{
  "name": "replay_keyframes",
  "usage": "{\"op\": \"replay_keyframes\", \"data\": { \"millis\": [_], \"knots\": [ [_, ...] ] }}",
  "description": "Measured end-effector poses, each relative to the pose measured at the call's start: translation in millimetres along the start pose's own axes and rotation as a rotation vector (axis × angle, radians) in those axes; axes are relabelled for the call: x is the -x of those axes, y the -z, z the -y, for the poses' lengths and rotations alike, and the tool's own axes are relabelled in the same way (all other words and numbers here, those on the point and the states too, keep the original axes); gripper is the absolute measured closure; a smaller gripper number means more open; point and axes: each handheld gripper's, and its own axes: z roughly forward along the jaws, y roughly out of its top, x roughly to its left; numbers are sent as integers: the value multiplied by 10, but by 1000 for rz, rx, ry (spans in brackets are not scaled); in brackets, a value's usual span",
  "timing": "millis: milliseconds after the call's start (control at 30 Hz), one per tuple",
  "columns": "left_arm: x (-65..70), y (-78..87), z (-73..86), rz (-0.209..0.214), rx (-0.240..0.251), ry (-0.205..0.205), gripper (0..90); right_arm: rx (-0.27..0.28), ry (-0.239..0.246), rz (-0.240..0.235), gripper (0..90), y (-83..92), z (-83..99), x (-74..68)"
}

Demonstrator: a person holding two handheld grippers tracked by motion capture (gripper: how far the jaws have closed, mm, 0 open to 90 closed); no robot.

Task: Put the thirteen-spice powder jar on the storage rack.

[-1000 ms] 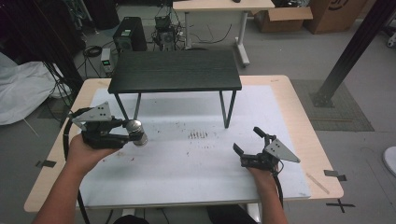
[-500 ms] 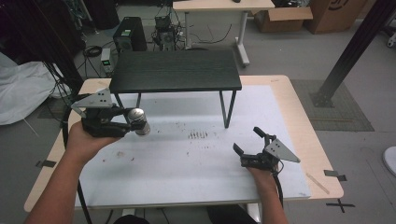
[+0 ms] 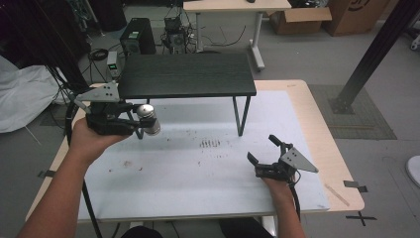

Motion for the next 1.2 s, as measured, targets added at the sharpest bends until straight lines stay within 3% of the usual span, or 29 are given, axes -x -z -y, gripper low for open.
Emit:
{"op": "replay_keyframes", "data": {
  "millis": [700, 1200],
  "knots": [
    [-296, -50, -355, 10, 22, 47, 489, -2, -5, 1, 0, -2, -1, 5],
    [-431, -149, -613, -9, 23, 40, 489, -3, -6, 0, 0, -2, -1, 6]
  ]
}}
